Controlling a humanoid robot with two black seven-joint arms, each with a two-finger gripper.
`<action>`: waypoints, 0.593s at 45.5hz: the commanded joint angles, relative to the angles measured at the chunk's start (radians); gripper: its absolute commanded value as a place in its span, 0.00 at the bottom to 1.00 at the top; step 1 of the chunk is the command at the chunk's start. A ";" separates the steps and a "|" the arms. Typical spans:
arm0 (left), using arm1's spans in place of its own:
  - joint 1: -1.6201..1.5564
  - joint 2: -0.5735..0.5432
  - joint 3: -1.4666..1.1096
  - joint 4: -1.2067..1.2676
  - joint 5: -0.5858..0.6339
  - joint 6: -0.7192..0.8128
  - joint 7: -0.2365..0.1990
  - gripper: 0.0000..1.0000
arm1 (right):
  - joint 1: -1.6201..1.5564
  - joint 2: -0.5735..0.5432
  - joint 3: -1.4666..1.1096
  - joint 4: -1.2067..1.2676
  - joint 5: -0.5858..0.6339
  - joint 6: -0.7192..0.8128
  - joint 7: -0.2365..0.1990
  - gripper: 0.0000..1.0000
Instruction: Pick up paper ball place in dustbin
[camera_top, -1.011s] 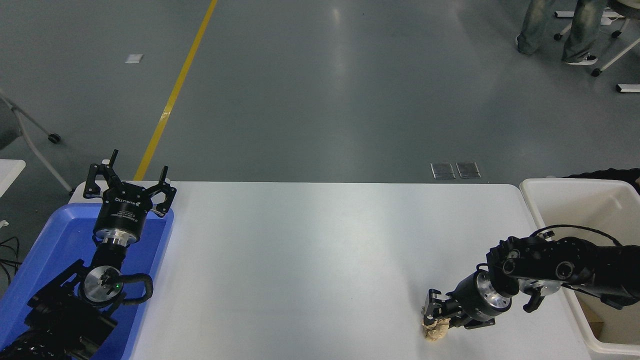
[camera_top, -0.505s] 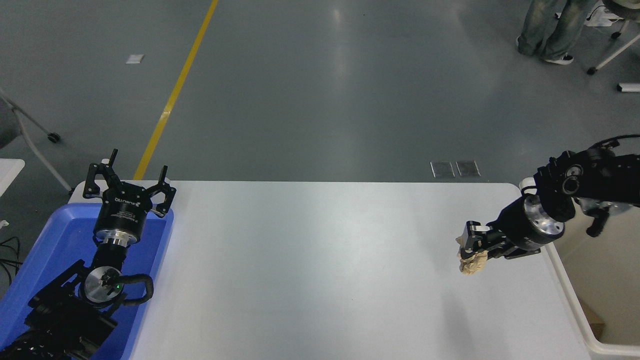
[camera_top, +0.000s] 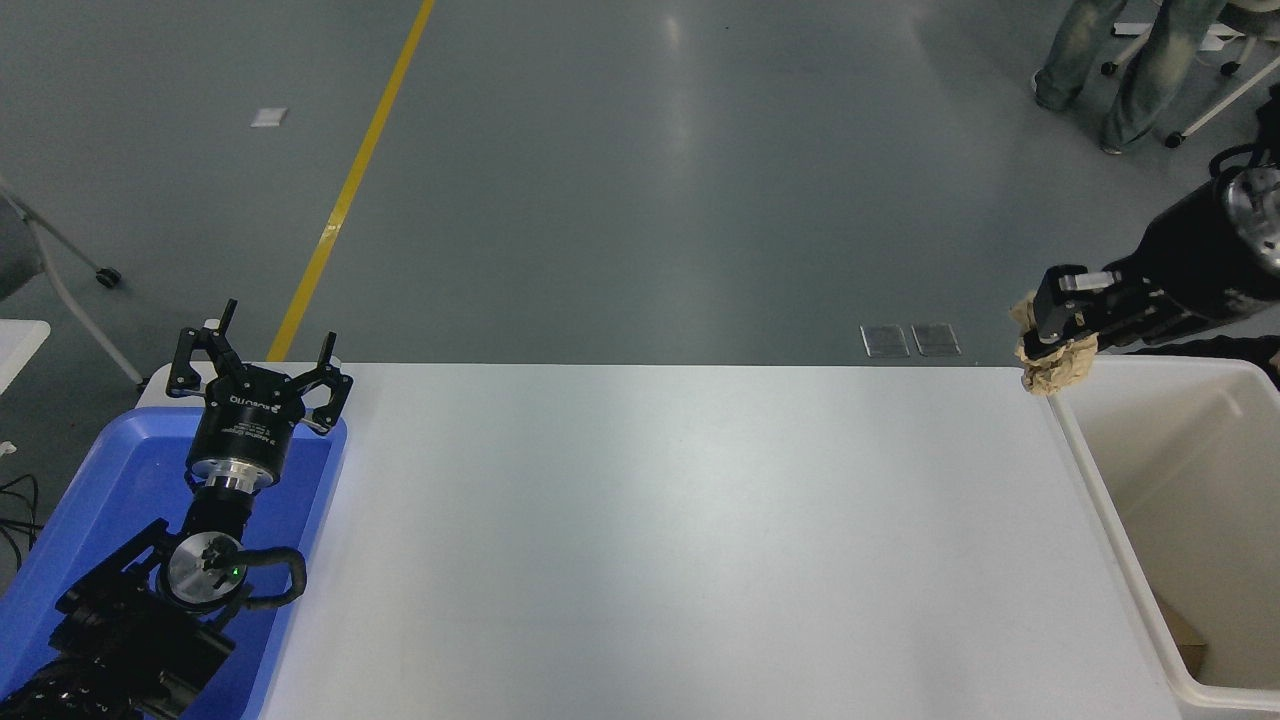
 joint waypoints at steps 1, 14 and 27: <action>0.000 0.000 0.000 0.000 0.000 0.002 -0.001 1.00 | 0.050 -0.013 -0.043 0.018 0.001 0.020 0.001 0.00; 0.000 0.000 0.000 0.000 0.000 0.002 -0.001 1.00 | -0.071 -0.131 -0.045 -0.067 -0.180 0.018 0.006 0.00; 0.000 0.000 0.000 0.000 0.000 0.002 -0.001 1.00 | -0.495 -0.295 0.165 -0.438 -0.317 -0.034 0.041 0.00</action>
